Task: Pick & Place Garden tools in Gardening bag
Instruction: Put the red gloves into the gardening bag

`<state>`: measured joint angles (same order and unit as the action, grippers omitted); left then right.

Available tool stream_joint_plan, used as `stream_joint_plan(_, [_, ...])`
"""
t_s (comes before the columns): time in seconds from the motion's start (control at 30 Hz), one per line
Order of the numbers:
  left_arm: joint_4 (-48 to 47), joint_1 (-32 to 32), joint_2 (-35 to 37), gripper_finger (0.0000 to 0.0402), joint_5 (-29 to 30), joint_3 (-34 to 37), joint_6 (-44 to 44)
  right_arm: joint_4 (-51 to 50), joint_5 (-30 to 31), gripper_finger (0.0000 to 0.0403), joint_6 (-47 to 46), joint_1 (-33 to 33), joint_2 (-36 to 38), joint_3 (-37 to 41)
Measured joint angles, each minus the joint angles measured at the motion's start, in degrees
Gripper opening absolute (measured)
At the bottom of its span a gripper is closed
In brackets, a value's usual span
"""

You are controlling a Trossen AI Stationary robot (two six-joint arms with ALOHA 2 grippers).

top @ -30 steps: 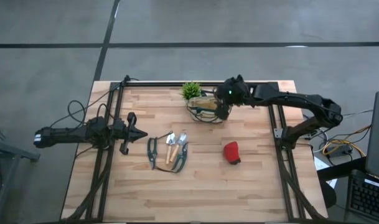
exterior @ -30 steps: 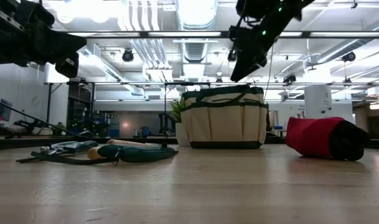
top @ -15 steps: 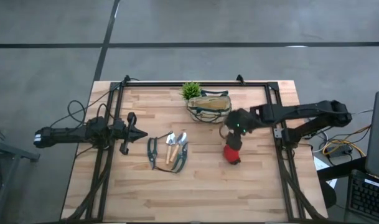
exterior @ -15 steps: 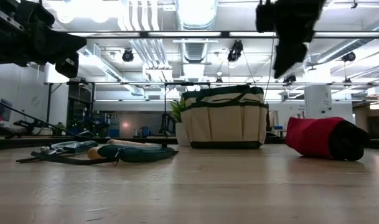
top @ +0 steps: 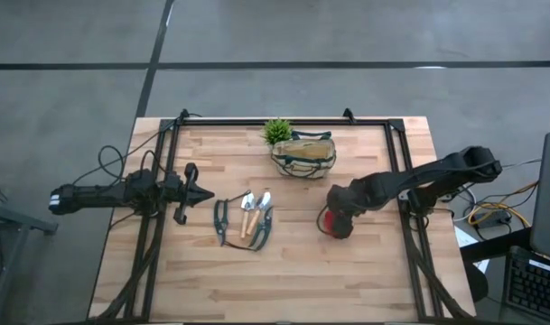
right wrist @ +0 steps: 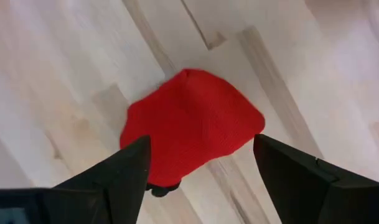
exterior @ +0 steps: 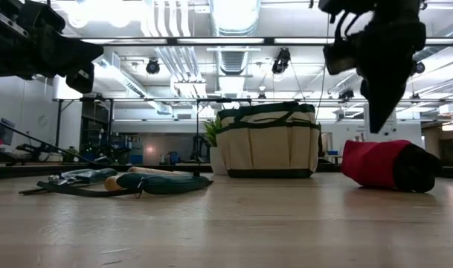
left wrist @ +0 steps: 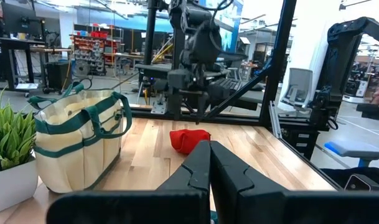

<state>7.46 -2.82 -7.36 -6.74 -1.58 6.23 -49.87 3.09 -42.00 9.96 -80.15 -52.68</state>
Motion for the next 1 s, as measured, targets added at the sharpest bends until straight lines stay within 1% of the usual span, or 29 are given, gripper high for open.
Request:
stream_joint_plan(0.13, [-0.1,0.0,0.0,0.0005,0.0,0.0,0.0,2.6,-0.2,0.0279,-0.4,0.7,-2.4,0.9])
stream_joint_plan(0.33, [-0.2,0.0,0.0,0.0005,0.0,0.0,0.0,7.0,-2.3,0.0283,0.0,0.8,-6.4,2.3])
stream_joint_plan(0.5, [-0.4,0.0,0.0,0.0005,0.0,0.0,0.0,7.6,-2.5,0.0276,0.4,0.8,-9.6,2.6])
stream_joint_plan(0.6, [-0.4,0.0,0.0,0.0005,0.0,0.0,0.0,7.7,-2.5,0.0256,2.2,0.8,-10.7,2.3])
stream_joint_plan(0.7, [-0.4,0.0,0.0,0.0005,0.0,0.0,0.0,7.7,-2.5,0.0227,3.3,0.8,-10.5,2.2])
stream_joint_plan(0.87, [-0.6,0.0,0.0,0.0005,0.0,0.0,0.0,8.4,-2.2,0.0175,6.1,0.8,-8.3,1.2])
stream_joint_plan(1.0, [-0.7,0.0,0.0,0.0005,0.0,0.0,0.0,8.5,-1.8,0.0141,8.9,0.8,-6.4,0.3])
